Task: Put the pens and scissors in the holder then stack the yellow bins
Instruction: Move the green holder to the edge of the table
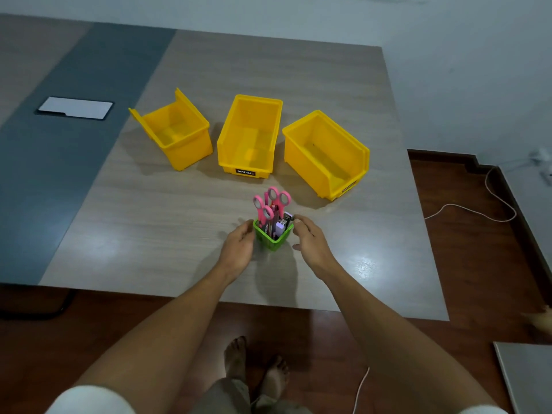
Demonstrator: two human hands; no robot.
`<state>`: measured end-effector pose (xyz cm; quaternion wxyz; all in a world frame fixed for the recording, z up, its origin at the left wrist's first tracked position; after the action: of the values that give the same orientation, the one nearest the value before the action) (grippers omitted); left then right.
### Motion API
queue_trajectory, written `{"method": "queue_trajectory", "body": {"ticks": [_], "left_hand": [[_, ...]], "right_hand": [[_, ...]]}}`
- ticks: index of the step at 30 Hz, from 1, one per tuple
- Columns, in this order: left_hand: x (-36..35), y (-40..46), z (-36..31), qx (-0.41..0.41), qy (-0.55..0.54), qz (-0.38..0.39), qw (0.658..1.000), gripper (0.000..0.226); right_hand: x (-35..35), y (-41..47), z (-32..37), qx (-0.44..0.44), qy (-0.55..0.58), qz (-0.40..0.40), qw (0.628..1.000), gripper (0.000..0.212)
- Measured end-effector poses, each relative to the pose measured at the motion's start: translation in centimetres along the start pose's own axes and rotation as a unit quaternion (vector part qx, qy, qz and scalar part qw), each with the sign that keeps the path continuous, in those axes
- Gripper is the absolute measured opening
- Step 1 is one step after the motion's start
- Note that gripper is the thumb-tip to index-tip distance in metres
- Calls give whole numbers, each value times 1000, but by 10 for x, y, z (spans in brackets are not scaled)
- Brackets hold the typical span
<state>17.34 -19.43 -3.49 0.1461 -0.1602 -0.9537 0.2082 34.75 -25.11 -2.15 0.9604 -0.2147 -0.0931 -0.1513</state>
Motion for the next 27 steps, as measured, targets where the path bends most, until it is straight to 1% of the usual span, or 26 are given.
{"method": "queue_trajectory", "body": {"ticks": [1,3,5,7,9,11,15,18,23,25,27], "left_hand": [[-3,1,4,0,-8,21,1000,41],[-6,1,8,-17,-12,50,999,51],[-8,3,10,-36,-30,53,998,59],[-7,6,11,-43,-31,52,997,60],[-4,8,5,-47,-27,56,997,67],[0,13,4,-60,0,58,996,73],[9,23,6,-86,59,71,992,66],[7,27,-11,-105,55,95,988,59],[-10,40,-25,-136,64,135,979,59],[-23,43,-36,-145,69,146,976,56],[-42,46,-46,-174,66,172,967,51]], "right_hand": [[-2,0,0,-5,10,10,1000,27],[-5,-3,-3,7,23,32,999,34],[-6,-3,-13,45,-4,48,998,52],[-11,-3,-22,60,-28,56,996,70],[-15,1,-26,58,-30,34,997,77],[-19,5,-25,62,-17,11,998,76],[-27,4,-18,71,6,14,997,69],[-22,5,-11,79,22,6,997,69],[4,4,-1,77,26,-20,996,68],[20,0,2,85,26,-38,995,67],[42,-2,4,95,28,-59,993,67]]}}
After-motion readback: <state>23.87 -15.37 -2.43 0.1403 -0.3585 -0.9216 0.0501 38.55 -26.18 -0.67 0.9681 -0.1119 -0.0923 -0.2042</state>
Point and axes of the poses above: each hand's wrist, its own y-axis towards the middle knuckle, its own x-axis out of the back of the hand, z = x × y, the point moved 1 cm from there along y, towards the middle knuckle, and after that the axes turned 2 degrees about -y, right-handed, at the moved point
